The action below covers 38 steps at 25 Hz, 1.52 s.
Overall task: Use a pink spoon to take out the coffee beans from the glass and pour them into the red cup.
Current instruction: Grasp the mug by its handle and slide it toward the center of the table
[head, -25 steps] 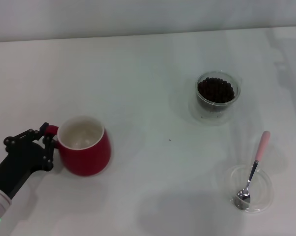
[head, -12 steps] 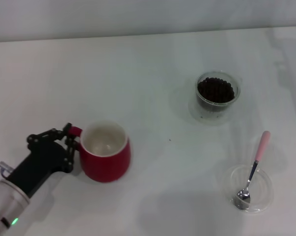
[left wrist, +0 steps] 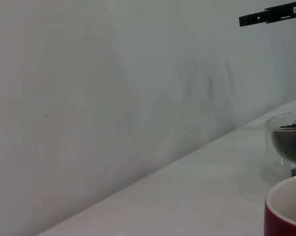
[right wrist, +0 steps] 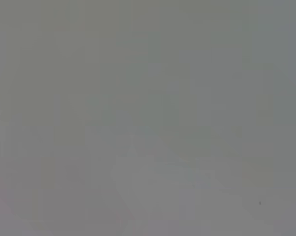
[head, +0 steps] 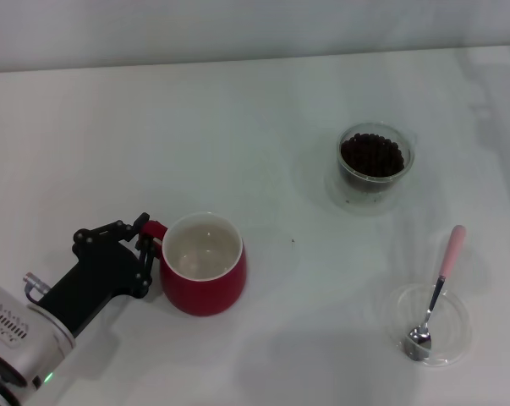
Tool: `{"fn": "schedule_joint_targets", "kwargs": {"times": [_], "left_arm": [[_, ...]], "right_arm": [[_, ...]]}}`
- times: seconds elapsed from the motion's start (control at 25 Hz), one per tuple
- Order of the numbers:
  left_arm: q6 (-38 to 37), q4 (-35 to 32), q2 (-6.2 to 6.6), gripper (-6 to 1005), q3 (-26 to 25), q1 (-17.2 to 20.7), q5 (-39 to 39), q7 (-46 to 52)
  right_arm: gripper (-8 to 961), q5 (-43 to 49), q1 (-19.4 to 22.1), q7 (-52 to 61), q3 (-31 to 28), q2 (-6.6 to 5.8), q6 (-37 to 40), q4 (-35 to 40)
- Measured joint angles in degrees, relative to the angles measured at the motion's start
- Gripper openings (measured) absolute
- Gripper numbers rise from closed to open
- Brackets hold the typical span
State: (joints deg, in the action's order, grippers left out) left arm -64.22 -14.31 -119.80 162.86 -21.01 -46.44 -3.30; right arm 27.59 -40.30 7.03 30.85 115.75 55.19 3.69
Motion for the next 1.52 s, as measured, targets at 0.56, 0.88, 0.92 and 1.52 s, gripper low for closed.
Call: {"fn": "schedule_joint_targets", "kwargs": {"times": [0.56, 0.88, 0.92, 1.52], "left_arm": [[-0.85, -1.02, 0.01, 226, 0.0, 1.63, -0.06, -1.03], [-2.36, -1.76, 0.19, 542, -1.76, 4.86, -4.22, 8.71], [-2.78, -2.09, 0.18, 588, -2.3, 5.62, -6.41, 12.73], [-6.69, -2.03, 0.42, 741, -1.61, 6.77, -9.08, 19.31]], "right_arm": [[868, 0.0, 0.32, 0.0, -0.35, -0.17, 0.1, 0.02], [867, 0.0, 0.32, 0.0, -0.34, -0.17, 0.1, -0.01], [867, 0.01, 0.33, 0.0, -0.29, -0.17, 0.11, -0.01], [867, 0.05, 0.53, -0.07, 0.24, -0.07, 2.07, 0.95]]}}
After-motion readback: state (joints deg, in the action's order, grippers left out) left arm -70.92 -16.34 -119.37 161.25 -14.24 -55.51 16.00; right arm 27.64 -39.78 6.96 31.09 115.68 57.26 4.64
